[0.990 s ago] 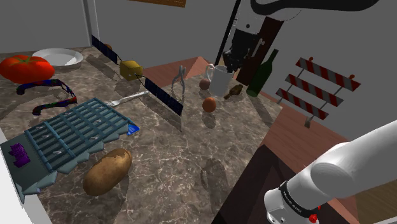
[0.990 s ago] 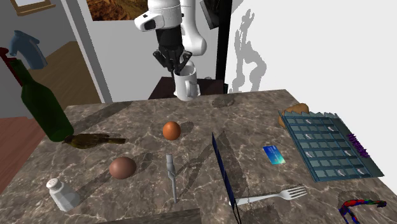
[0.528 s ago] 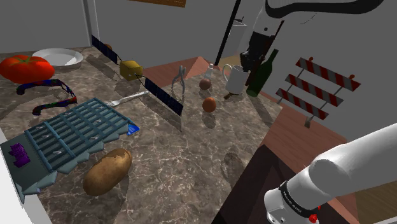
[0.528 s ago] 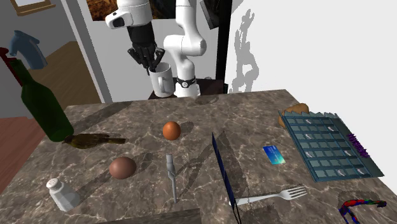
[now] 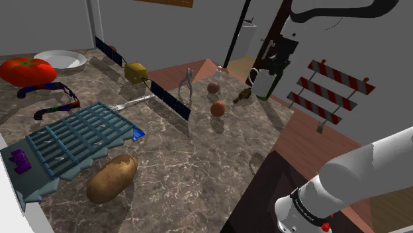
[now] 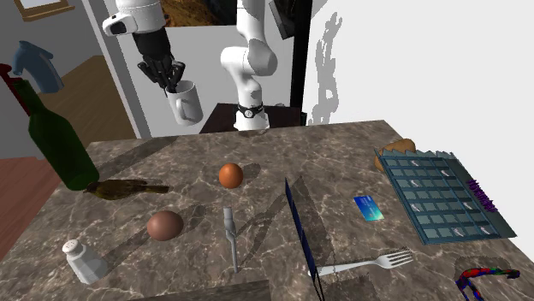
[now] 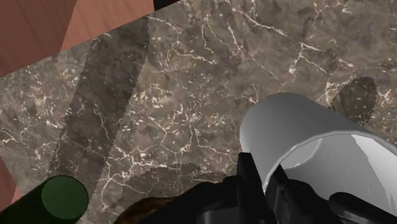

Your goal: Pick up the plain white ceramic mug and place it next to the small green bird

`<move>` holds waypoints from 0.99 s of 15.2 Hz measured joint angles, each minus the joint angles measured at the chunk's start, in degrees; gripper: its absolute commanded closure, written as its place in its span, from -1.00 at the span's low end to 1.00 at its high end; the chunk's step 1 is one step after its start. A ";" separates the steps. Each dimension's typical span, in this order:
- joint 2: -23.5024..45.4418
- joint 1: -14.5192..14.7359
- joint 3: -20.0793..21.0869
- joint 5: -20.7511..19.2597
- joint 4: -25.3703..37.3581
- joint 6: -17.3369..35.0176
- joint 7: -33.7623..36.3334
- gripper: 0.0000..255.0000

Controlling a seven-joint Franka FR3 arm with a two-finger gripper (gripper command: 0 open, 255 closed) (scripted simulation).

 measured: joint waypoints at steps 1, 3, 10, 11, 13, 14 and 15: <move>0.29 -0.65 -0.93 -0.34 0.46 -0.19 -1.49 1.00; 1.65 -1.95 -2.81 -0.94 1.93 -0.31 -4.53 1.00; 6.88 -5.94 -8.30 -1.92 7.43 -0.55 -13.88 1.00; 7.79 -6.53 -9.05 -1.95 8.27 -0.46 -15.24 1.00; 10.17 -7.67 -10.43 -1.78 11.15 -0.95 -17.88 1.00; 12.02 -8.53 -11.40 -1.54 13.46 -1.44 -19.71 1.00; 12.43 -8.95 -11.83 -1.53 13.52 -1.08 -20.58 1.00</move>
